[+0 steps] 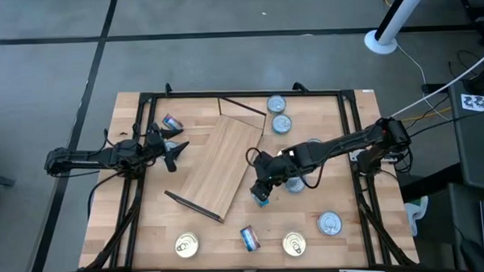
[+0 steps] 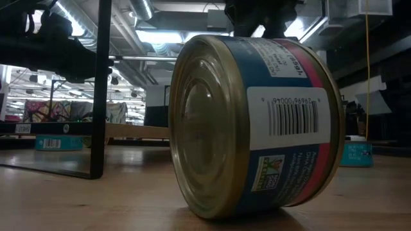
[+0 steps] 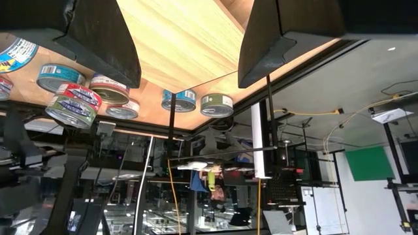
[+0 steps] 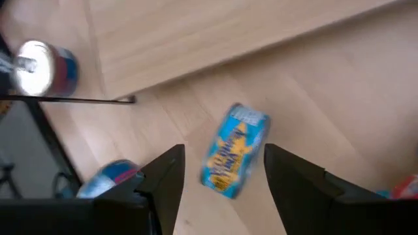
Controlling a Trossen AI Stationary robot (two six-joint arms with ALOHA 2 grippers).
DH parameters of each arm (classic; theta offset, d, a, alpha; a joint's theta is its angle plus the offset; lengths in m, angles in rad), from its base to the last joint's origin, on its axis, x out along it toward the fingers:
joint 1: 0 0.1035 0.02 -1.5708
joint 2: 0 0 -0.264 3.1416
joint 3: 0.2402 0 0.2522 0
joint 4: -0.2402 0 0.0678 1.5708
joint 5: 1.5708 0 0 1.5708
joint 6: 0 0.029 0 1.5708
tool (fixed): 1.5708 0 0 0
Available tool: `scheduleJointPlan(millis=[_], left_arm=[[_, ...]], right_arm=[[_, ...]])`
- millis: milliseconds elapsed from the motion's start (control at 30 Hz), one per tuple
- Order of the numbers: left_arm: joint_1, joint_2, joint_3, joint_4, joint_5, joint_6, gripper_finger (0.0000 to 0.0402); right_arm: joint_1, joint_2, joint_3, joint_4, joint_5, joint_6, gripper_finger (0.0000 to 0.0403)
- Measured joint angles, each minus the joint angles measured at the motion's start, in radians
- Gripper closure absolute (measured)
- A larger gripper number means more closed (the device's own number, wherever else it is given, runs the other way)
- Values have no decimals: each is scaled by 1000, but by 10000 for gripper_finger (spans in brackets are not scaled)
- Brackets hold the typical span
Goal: Stack canned seafood by type on shelf
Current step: Put the light blue tuna can on the shelf
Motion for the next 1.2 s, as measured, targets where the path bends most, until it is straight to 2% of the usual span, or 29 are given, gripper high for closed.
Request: scheduleJointPlan(millis=[433, 667, 767, 1033, 1200], left_arm=[[0, 2, 0, 0, 0, 0, 148], [0, 2, 0, 0, 0, 0, 148], [0, 2, 0, 0, 0, 0, 148], [0, 2, 0, 0, 0, 0, 148], [0, 2, 0, 0, 0, -7, 148]], right_arm=[[-2, 16, 0, 56, -63, -1, 194], [-2, 16, 0, 88, -64, -1, 191], [-2, 16, 0, 85, -63, -1, 175], [-2, 16, 0, 81, -59, -5, 94], [0, 16, 0, 21, -3, -2, 79]])
